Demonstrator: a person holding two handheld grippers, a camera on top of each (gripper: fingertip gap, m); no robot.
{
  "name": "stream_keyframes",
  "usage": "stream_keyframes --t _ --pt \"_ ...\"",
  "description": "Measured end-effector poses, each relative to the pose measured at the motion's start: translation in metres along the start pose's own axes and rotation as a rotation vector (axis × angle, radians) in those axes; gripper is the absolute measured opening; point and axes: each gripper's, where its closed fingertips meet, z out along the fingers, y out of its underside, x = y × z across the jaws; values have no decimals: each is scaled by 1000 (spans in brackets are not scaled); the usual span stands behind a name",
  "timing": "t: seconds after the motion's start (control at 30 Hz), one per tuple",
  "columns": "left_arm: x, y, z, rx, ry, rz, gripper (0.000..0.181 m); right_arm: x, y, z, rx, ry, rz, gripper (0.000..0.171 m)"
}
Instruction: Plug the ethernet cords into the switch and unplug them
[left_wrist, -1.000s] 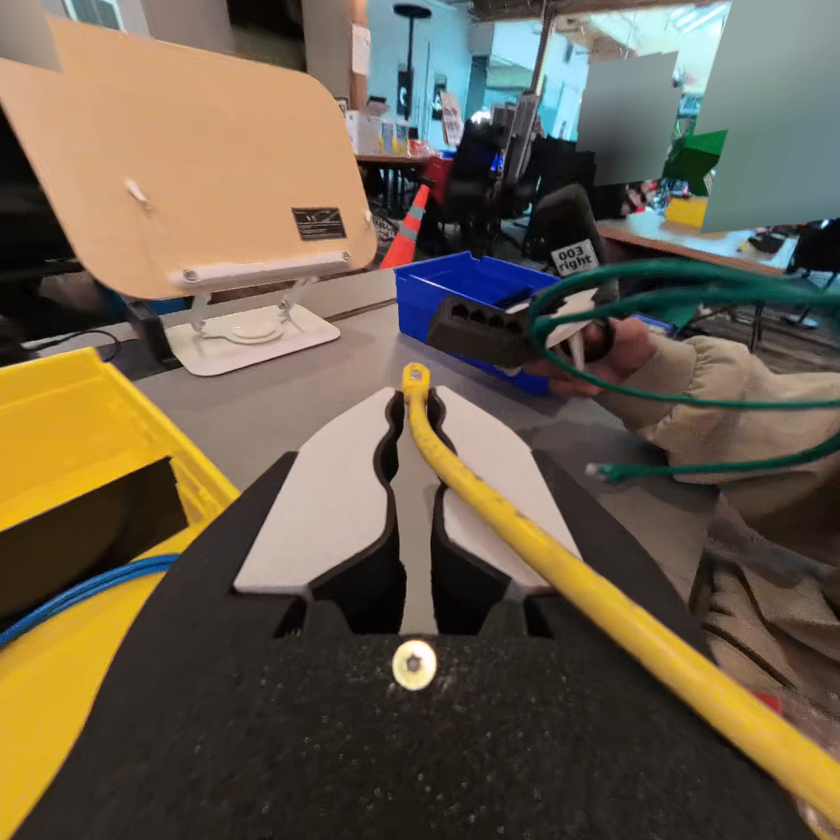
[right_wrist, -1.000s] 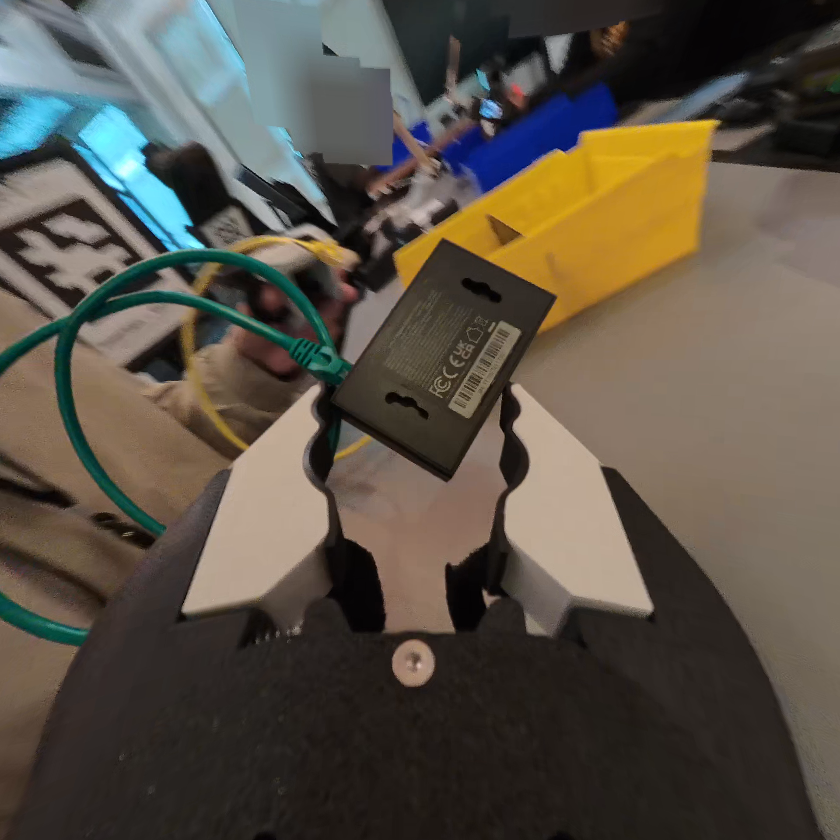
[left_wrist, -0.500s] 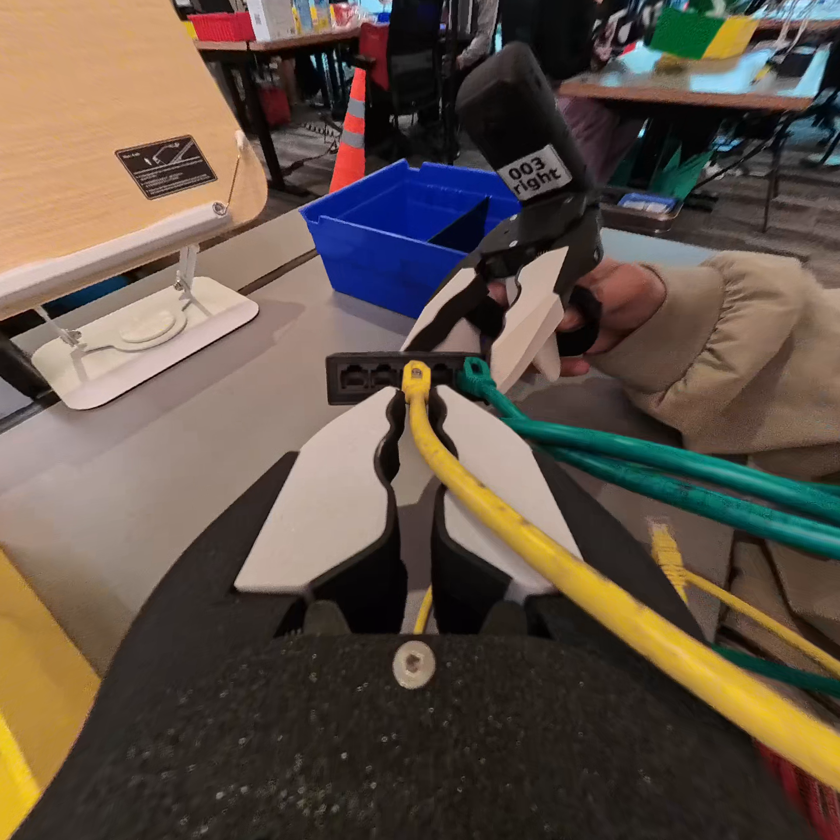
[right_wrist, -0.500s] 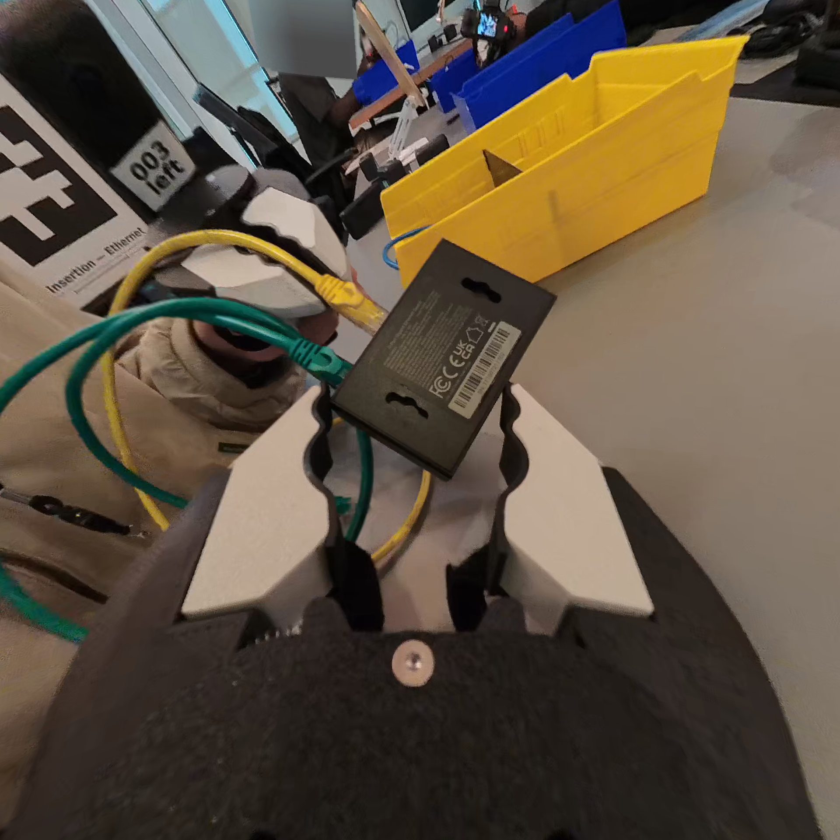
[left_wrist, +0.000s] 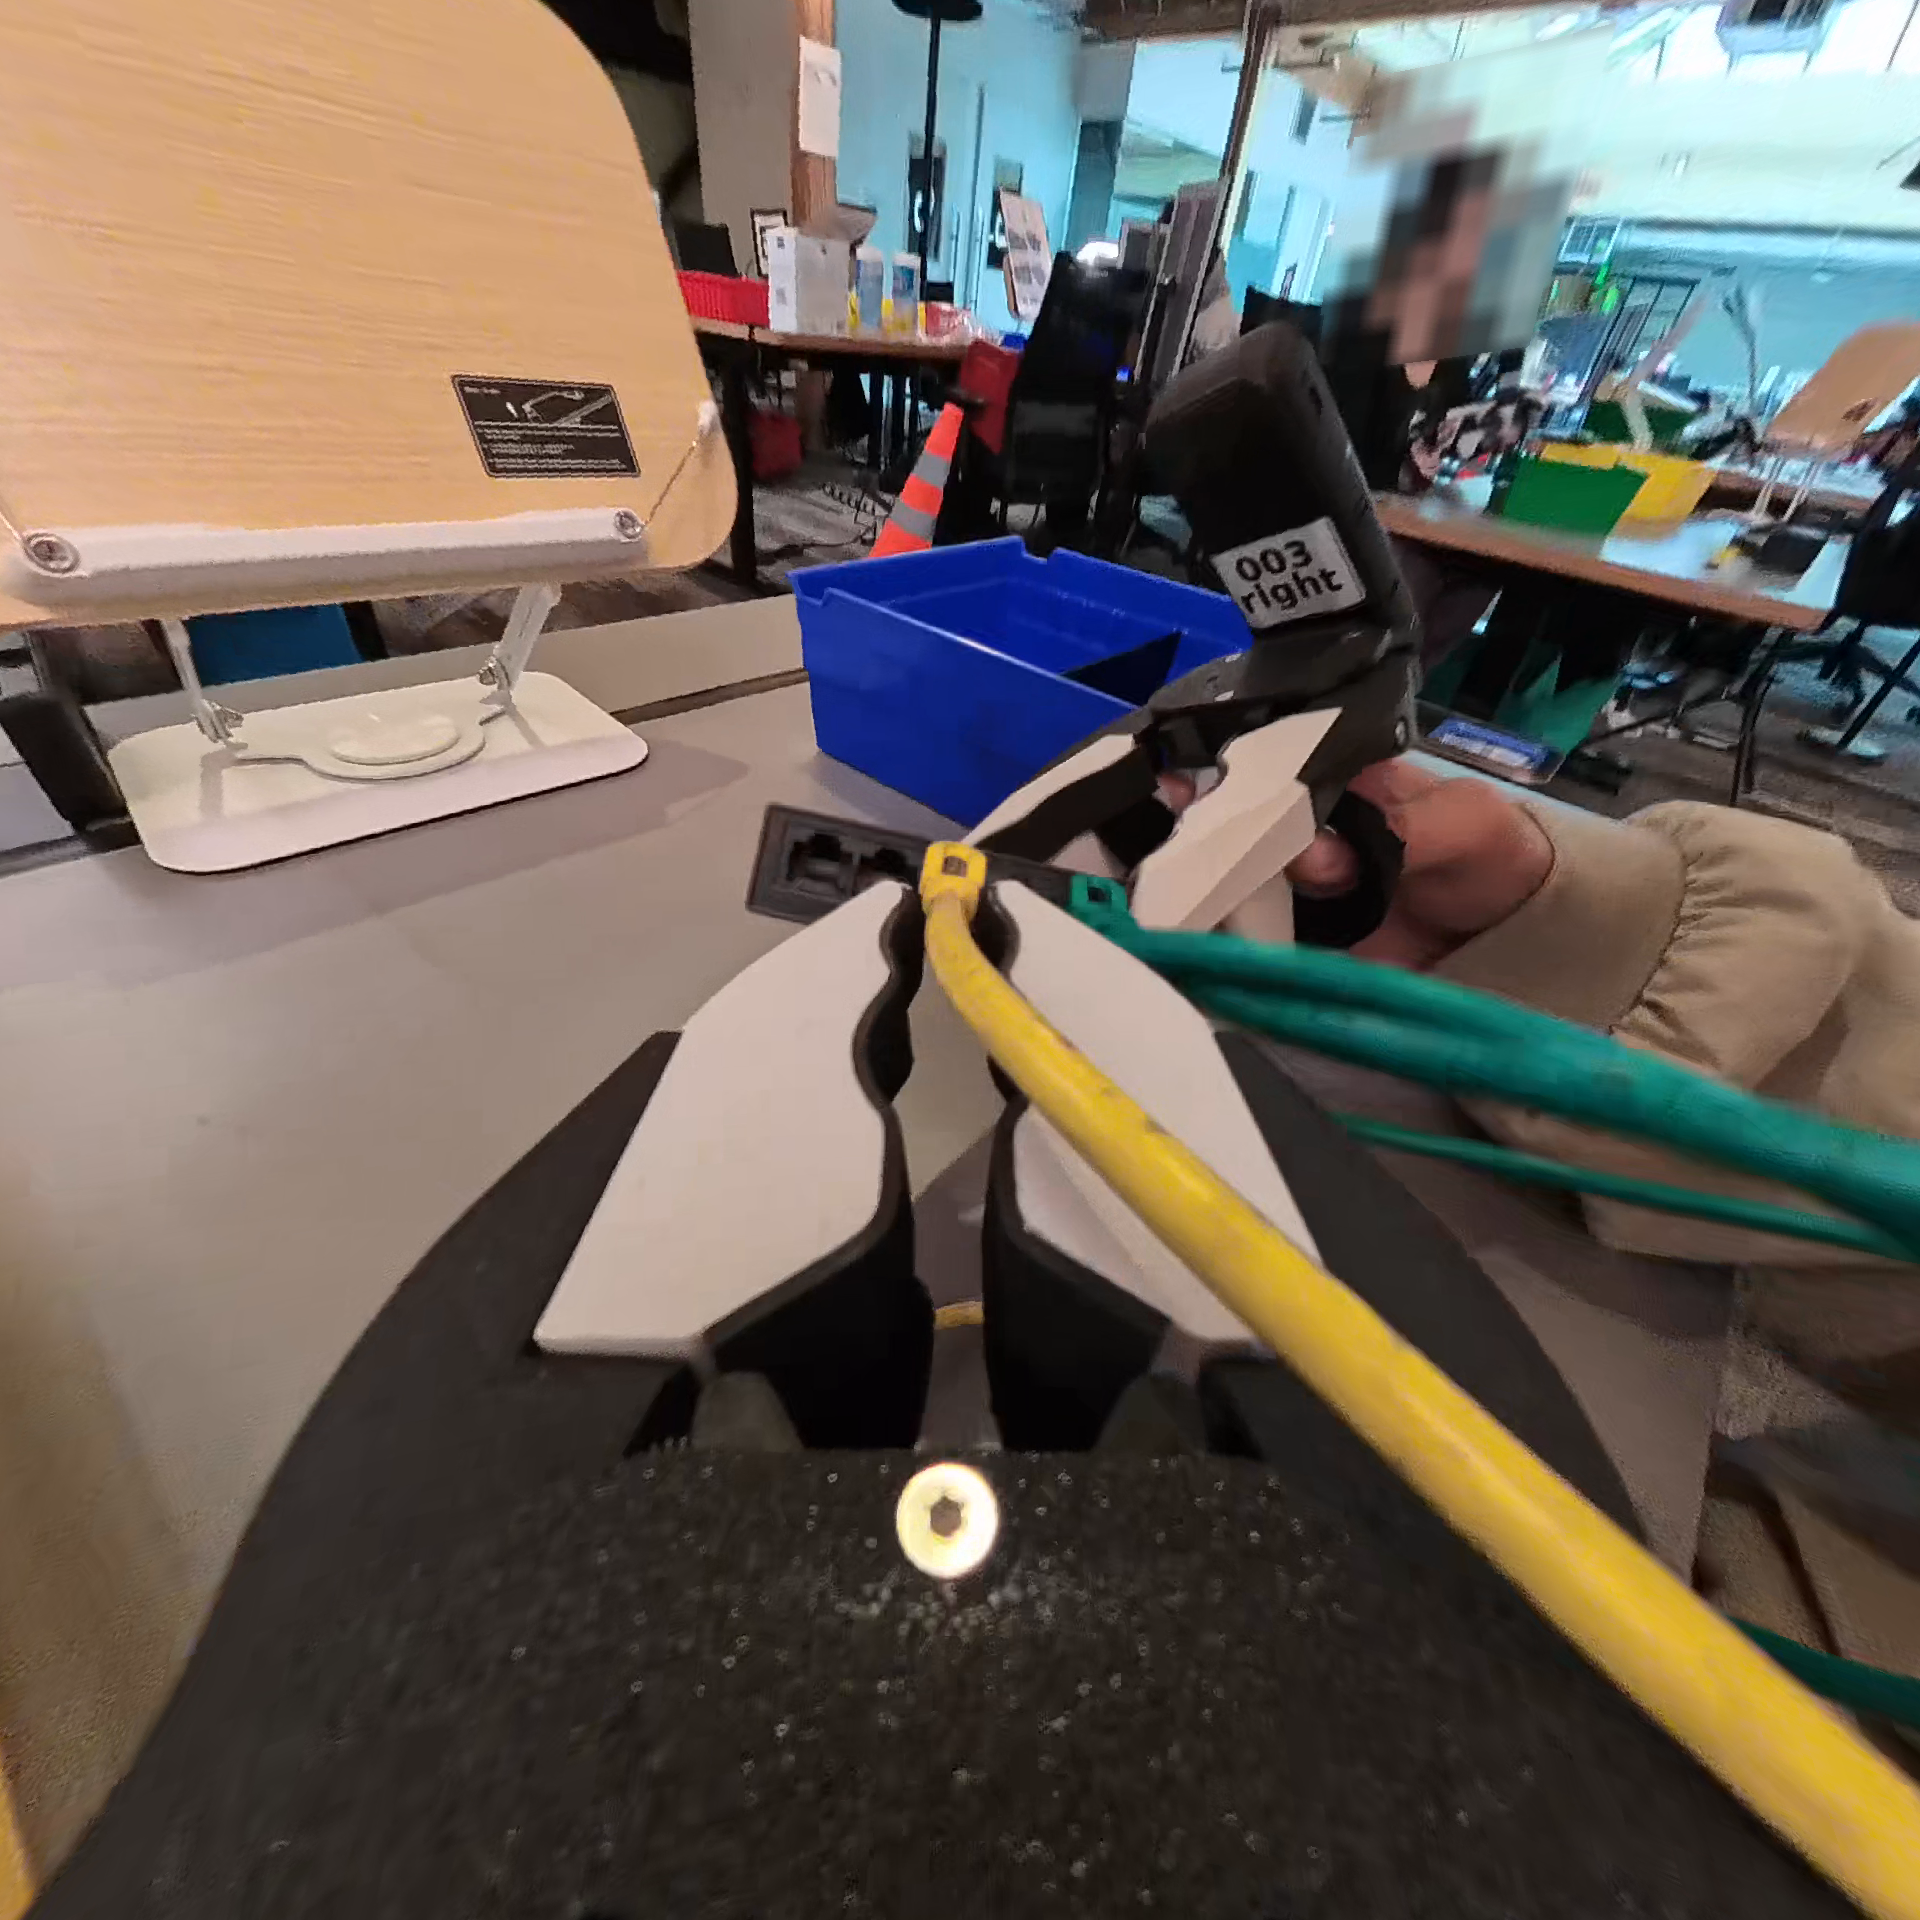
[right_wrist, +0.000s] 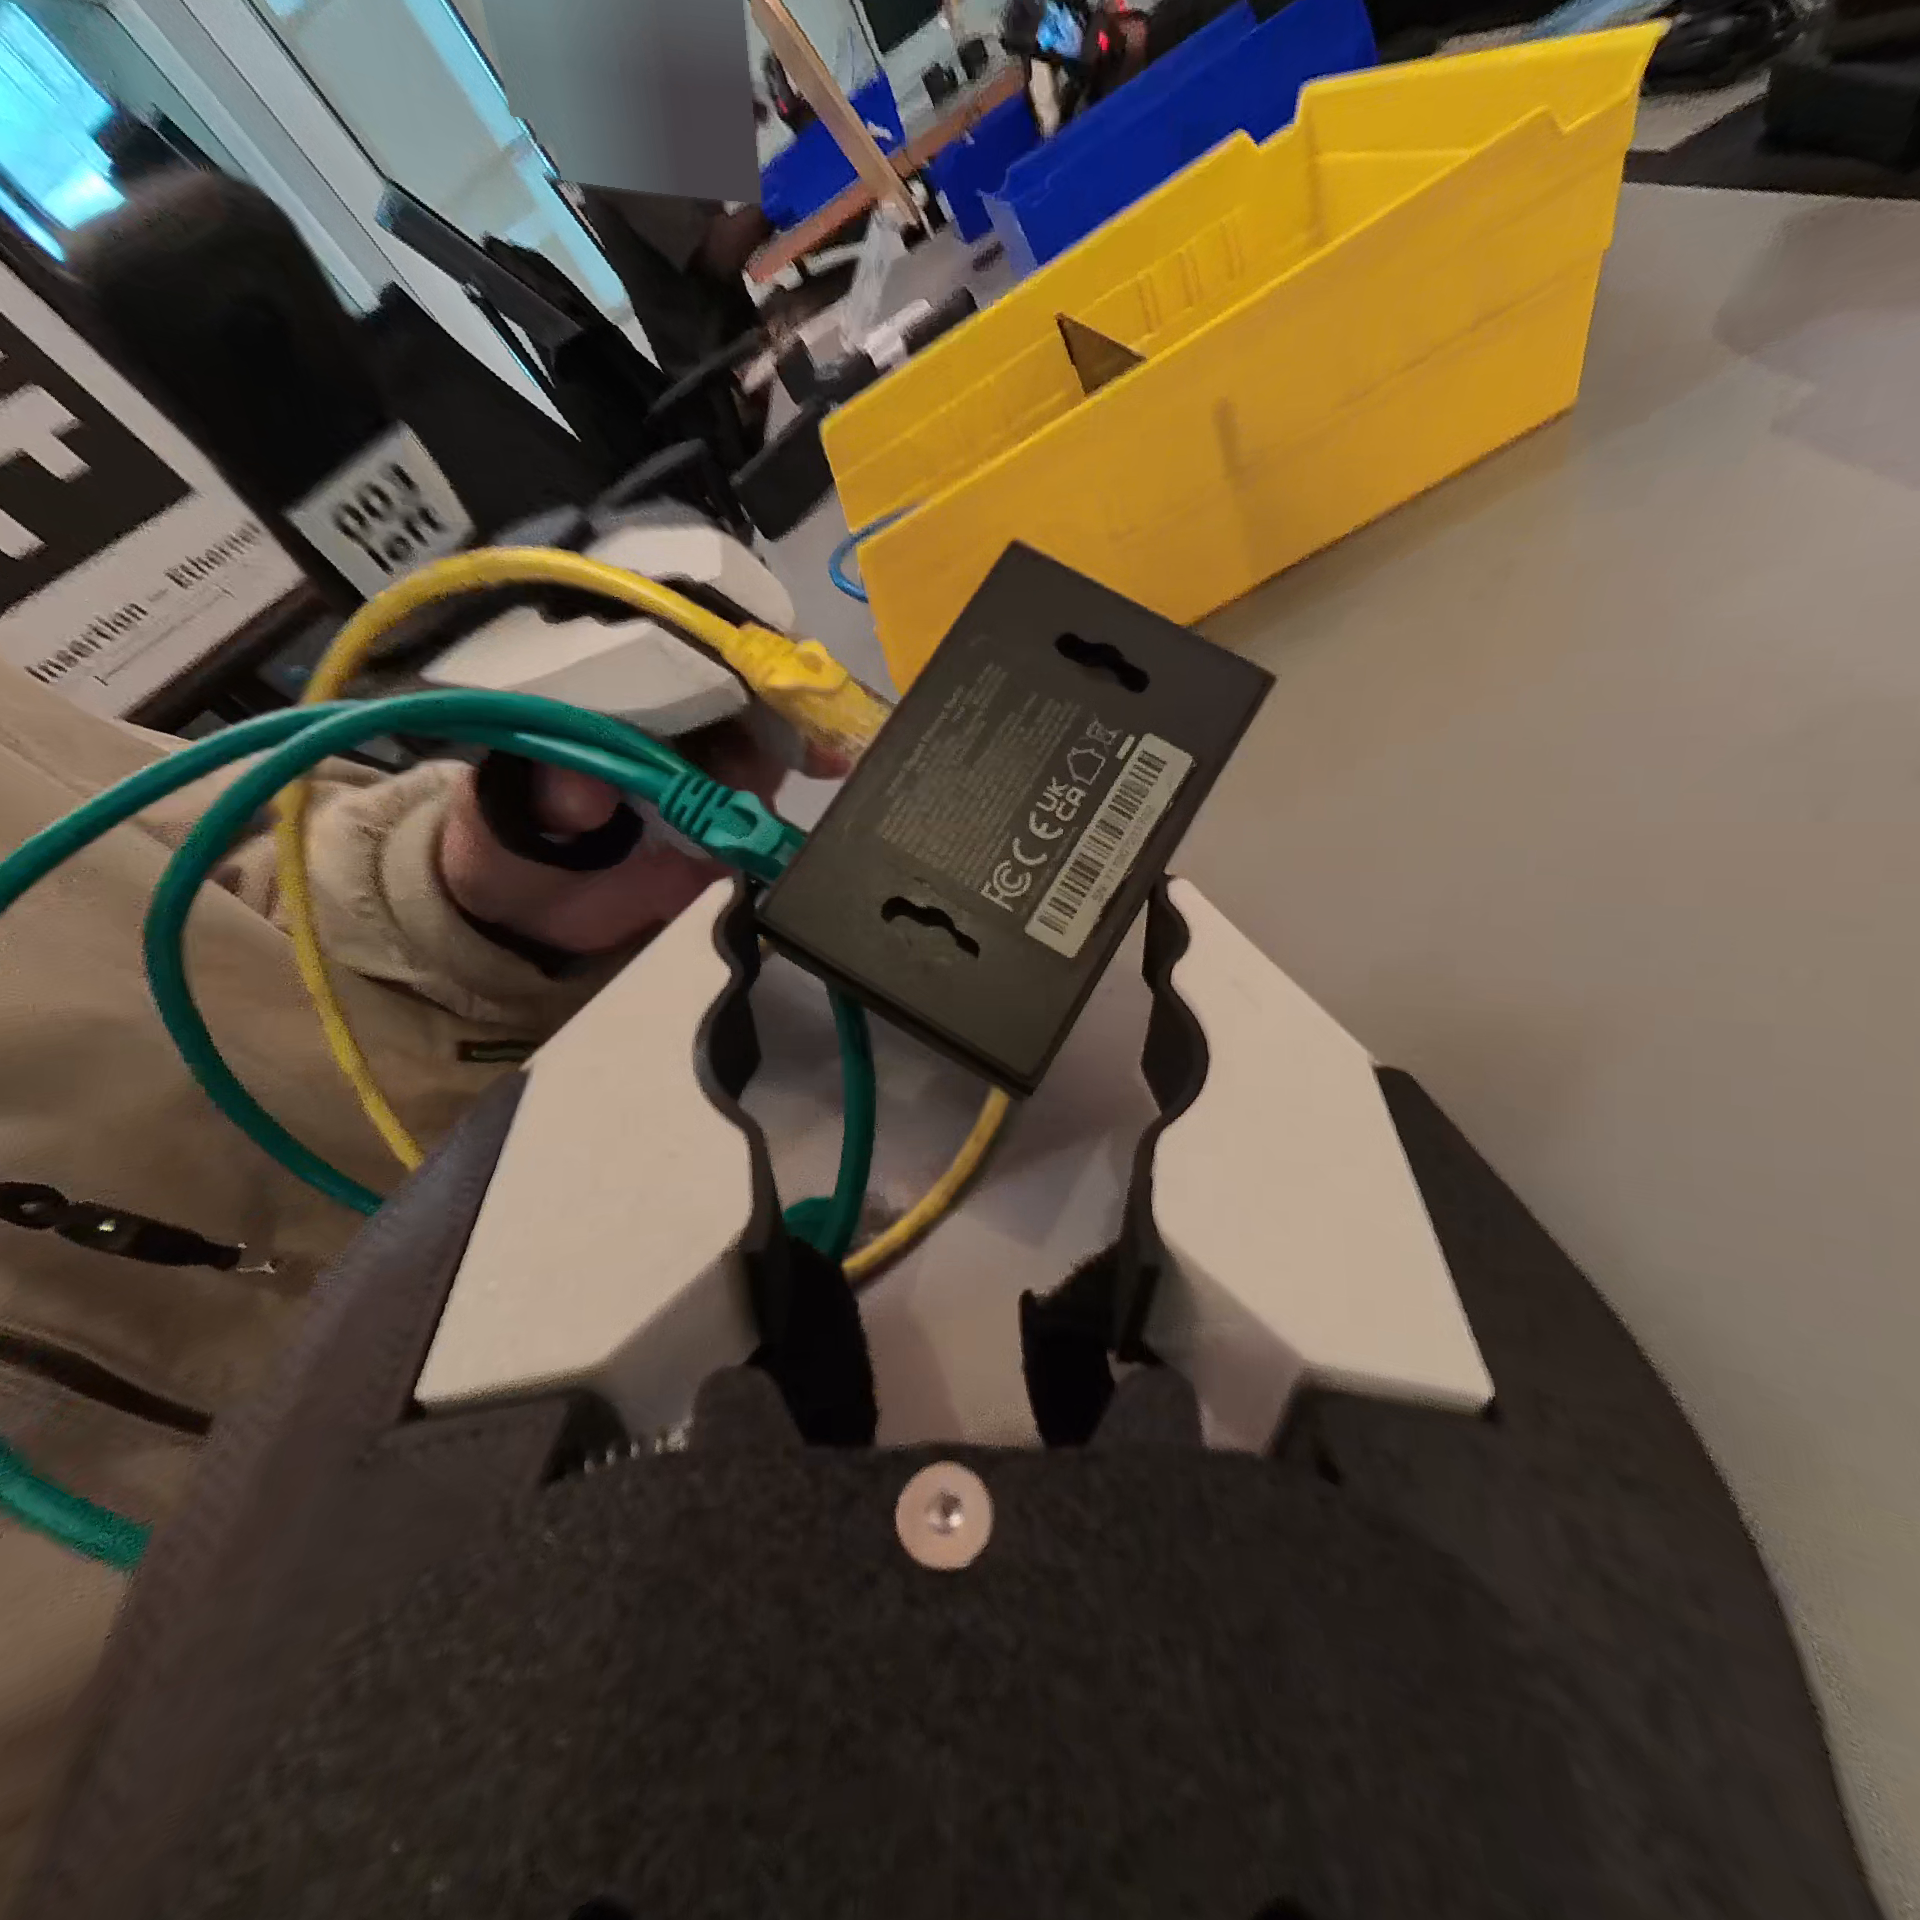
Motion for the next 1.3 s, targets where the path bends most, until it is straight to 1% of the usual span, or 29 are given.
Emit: stream_keyframes --t 0.13,0.27,0.43,0.6,0.83,0.9,0.93,0.97,1.03,1.1,1.17,1.2,1.23,1.3 --pt "-1 7 3 -17 -10 36 10 3 3 2 -1 -5 21 75" --pt "-3 15 5 -76 -31 76 10 8 7 2 -33 46 -18 75" --pt "-5 33 9 -151 4 31 10 16 19 2 -126 145 -75 74" --pt "-4 44 12 -183 7 49 10 21 29 1 -172 163 -61 74" --pt "-8 45 15 -181 -1 24 10 26 30 4 -164 150 -33 75" --pt "-11 43 16 -185 -12 18 10 27 27 6 -124 130 -26 75" --pt "-15 43 16 -194 -29 9 10 29 25 5 -104 136 -26 74" --pt "-22 45 16 -210 -72 8 10 35 22 2 -83 183 -38 71" --pt "-42 49 11 -242 -190 41 10 45 8 -12 -37 273 -77 72" --pt "-61 48 5 -253 -332 107 10 42 -13 -27 38 322 -116 69" --pt "-76 44 4 -257 -465 164 10 28 -32 -36 99 323 -145 56" --pt "-80 44 7 -261 -509 178 10 19 -38 -38 110 311 -157 54" --pt "-83 46 12 -277 -526 183 10 3 -39 -34 89 257 -160 49" --pt "-82 54 22 -311 -510 155 10 -24 -28 -22 -26 150 -139 50"
